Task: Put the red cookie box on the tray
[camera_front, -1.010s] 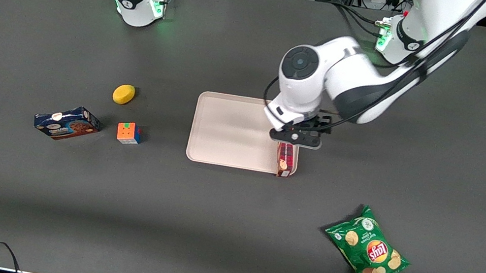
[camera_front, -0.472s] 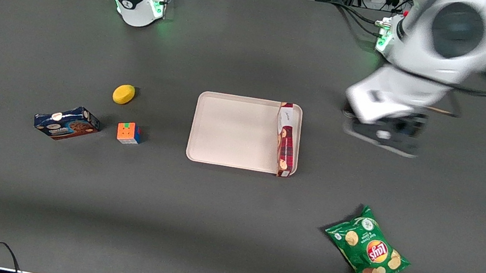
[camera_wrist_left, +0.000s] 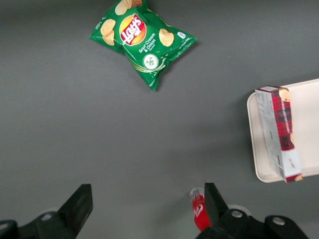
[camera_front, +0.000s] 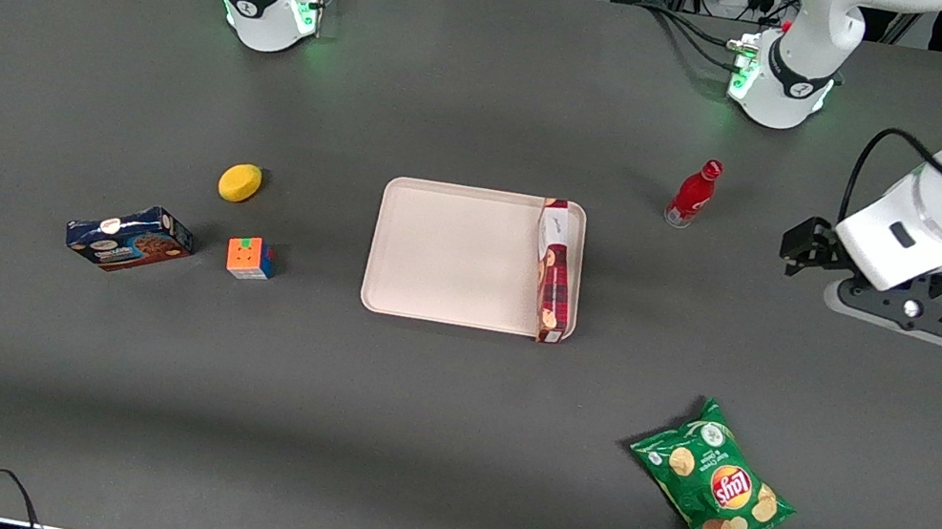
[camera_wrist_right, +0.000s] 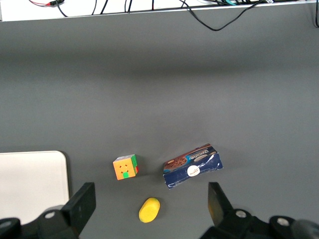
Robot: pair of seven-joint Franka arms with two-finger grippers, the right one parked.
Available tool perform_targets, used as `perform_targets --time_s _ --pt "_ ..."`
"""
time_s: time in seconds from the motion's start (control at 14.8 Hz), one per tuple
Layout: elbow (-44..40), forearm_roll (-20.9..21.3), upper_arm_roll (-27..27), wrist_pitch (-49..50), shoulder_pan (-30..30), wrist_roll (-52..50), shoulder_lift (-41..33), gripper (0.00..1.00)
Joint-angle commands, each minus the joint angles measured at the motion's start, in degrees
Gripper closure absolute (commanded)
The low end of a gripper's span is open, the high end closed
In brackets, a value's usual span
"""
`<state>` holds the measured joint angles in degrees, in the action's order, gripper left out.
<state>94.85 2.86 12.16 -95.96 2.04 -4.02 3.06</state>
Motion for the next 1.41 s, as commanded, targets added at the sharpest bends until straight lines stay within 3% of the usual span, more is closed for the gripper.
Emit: perform_targets --time_s 0.0,0.2,0.4,0.67,0.94,1.35 --pt "8.3 -1.4 -3.0 -4.6 1.6 -0.6 -5.1 0.0" --pt "8.8 -1.6 -4.2 -4.5 3.3 -5.5 -5.6 0.0" --pt "8.9 -1.5 -9.9 -4.4 8.3 -5.1 -5.4 0.0" --pt "6.9 -0.8 -9.9 -4.9 7.2 -4.4 -4.3 0.0" --pt "4.8 -0.7 -7.3 -4.1 1.7 -0.9 -2.9 0.0" --pt "2.9 -0.8 -7.2 -3.9 1.5 -0.7 -1.7 0.0"
